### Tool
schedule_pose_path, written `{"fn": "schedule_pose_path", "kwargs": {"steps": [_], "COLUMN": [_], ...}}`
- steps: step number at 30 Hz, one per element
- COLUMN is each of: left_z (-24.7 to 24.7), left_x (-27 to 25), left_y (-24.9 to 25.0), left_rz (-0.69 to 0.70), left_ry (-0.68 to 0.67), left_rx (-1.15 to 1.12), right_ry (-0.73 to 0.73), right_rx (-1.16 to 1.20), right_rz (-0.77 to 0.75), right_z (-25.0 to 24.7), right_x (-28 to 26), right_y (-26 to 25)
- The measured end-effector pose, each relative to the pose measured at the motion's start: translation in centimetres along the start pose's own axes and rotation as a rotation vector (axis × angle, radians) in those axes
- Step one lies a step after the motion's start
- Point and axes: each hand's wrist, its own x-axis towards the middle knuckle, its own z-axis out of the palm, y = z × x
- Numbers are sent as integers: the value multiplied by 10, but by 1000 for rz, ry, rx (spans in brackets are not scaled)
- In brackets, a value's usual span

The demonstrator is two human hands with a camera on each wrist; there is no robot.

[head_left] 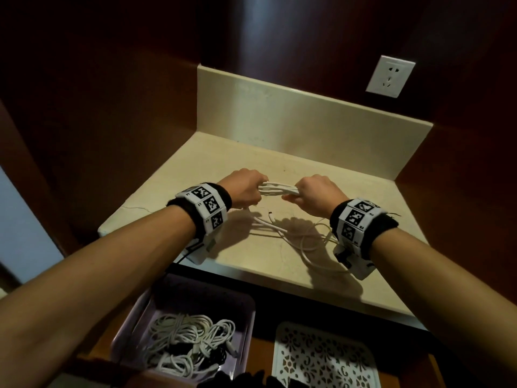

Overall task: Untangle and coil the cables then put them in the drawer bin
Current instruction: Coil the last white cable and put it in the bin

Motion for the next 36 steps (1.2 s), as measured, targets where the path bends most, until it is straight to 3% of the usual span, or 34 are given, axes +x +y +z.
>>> {"fn": "schedule_pose_path", "kwargs": {"steps": [7,12,22,36], "left_z": [1,2,10,7], "left_x": [-7,-9,-16,-13], "left_y": [14,17,12,10], "left_rz": [22,-9,66,69], "left_ry": [21,-90,-30,21], "left_rx": [339,139,242,250], "right_ry": [-62,-86,-425,-385], "right_rx": [4,-22,320,239], "right_rz": [-46,-74,-70,-91], "right_z": [8,7,20,11], "right_x": [-5,-7,-11,-1], "right_y": [-6,-14,-15,-11]}}
